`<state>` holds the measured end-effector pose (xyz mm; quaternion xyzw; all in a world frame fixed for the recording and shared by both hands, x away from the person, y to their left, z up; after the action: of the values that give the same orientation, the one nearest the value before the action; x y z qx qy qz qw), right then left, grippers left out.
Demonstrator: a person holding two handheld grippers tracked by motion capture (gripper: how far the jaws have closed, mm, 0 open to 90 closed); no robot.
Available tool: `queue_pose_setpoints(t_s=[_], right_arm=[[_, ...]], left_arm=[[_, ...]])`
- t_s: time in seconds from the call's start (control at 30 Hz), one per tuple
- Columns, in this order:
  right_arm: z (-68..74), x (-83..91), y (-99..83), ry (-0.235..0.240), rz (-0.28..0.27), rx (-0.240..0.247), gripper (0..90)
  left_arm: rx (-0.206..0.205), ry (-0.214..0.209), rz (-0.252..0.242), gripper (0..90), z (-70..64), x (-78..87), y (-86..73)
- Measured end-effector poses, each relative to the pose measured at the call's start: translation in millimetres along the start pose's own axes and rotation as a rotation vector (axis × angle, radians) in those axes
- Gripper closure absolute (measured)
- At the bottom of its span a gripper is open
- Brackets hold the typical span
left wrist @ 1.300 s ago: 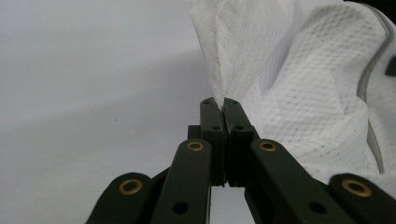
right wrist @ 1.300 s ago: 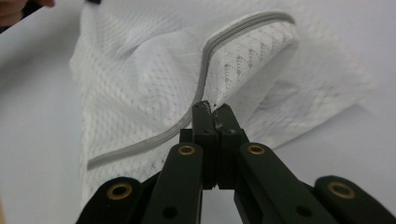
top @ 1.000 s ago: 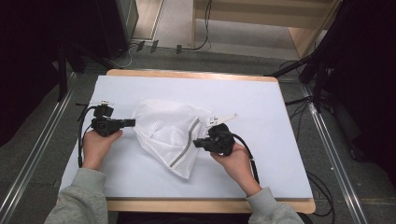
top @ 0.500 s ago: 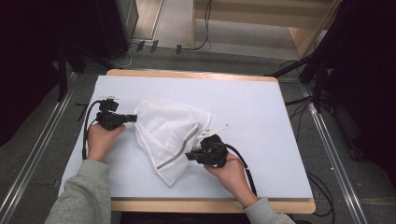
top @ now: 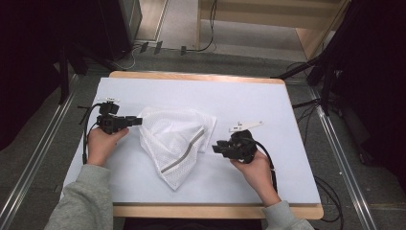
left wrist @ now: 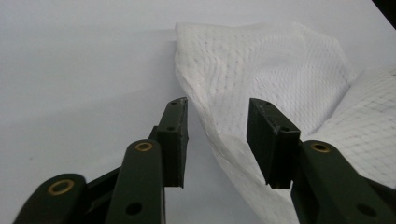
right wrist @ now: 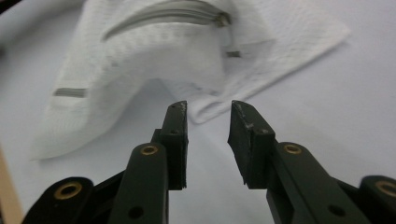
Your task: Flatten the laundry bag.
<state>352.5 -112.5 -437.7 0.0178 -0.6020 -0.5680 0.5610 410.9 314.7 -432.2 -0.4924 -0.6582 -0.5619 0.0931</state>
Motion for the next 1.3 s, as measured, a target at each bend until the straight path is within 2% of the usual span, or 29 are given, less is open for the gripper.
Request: queue_pose_setpoints(t_s=[0.03, 0.07, 0.1, 0.2, 0.37, 0.5, 0.73, 0.8, 0.97, 1.0, 1.1, 1.13, 1.17, 1.2, 1.23, 1.3], right_arm=[[0.0, 0.0, 0.0, 0.000, 0.000, 0.000, 67.9], [-7.0, -4.4, 0.3, -0.019, 0.004, -0.008, 66.7], [-7.0, -4.4, 0.3, -0.019, 0.004, -0.008, 66.7], [-18.4, -15.0, 2.9, -0.039, 0.001, -0.006, 65.6], [-28.0, -26.5, 10.3, -0.073, 0.004, -0.008, 66.7], [-38.7, -39.7, 17.9, -0.089, 0.011, -0.045, 66.6], [-44.8, -54.8, 29.0, -0.099, 0.017, -0.047, 60.8], [-48.1, -65.6, 33.8, -0.120, 0.043, -0.044, 57.5], [-49.3, -77.2, 36.0, -0.133, 0.035, -0.044, 55.8], [-48.1, -79.0, 36.7, -0.134, 0.034, -0.040, 56.4], [-42.6, -83.4, 38.9, -0.182, 0.043, 0.017, 64.8], [-39.2, -85.5, 39.7, -0.224, 0.046, 0.061, 74.2], [-39.2, -85.5, 39.7, -0.224, 0.046, 0.061, 74.2], [-39.7, -87.3, 40.0, -0.205, 0.033, 0.061, 83.0], [-39.7, -87.3, 40.0, -0.205, 0.033, 0.061, 83.0], [-42.9, -87.5, 41.0, -0.180, 0.031, 0.038, 89.7]], left_arm=[[0.000, 0.000, 0.000, 55.3, 0.0, 0.0, 0.0], [-0.003, 0.000, 0.005, 54.8, -1.8, 2.2, -1.5], [-0.011, 0.002, 0.008, 54.8, -3.8, 4.5, -3.3], [-0.033, 0.001, 0.003, 52.4, -11.4, 12.6, -9.1], [-0.034, -0.017, -0.013, 51.4, -17.4, 18.7, -13.1], [-0.049, -0.021, -0.012, 50.2, -27.1, 22.5, -19.7], [-0.063, -0.022, -0.006, 49.7, -36.5, 26.5, -29.0], [-0.065, -0.019, -0.007, 49.6, -39.0, 29.6, -33.5], [-0.055, -0.015, -0.014, 49.4, -37.7, 32.8, -37.6], [-0.049, -0.014, -0.017, 49.3, -37.1, 33.1, -38.5], [-0.041, -0.010, -0.019, 49.2, -36.1, 34.4, -40.0], [-0.041, -0.012, -0.019, 49.2, -36.0, 34.8, -40.2], [-0.040, -0.012, -0.020, 49.2, -36.0, 34.9, -40.4], [-0.039, -0.012, -0.021, 49.3, -36.0, 34.8, -40.6], [-0.039, -0.013, -0.020, 49.3, -36.1, 34.7, -40.6], [-0.043, -0.015, -0.016, 49.2, -36.3, 34.0, -40.8]])
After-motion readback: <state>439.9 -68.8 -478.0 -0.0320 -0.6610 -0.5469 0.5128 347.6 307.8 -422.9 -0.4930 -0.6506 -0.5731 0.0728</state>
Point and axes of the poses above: each handheld gripper's, and its own axes: x roughly backward along the jaws, y roughly out of its top, z roughly to its left, the point moved 1 cm from there along -x, roughly forward along the jaws, and after that the axes turned 1 degree about -x, right-handed, at the moved point
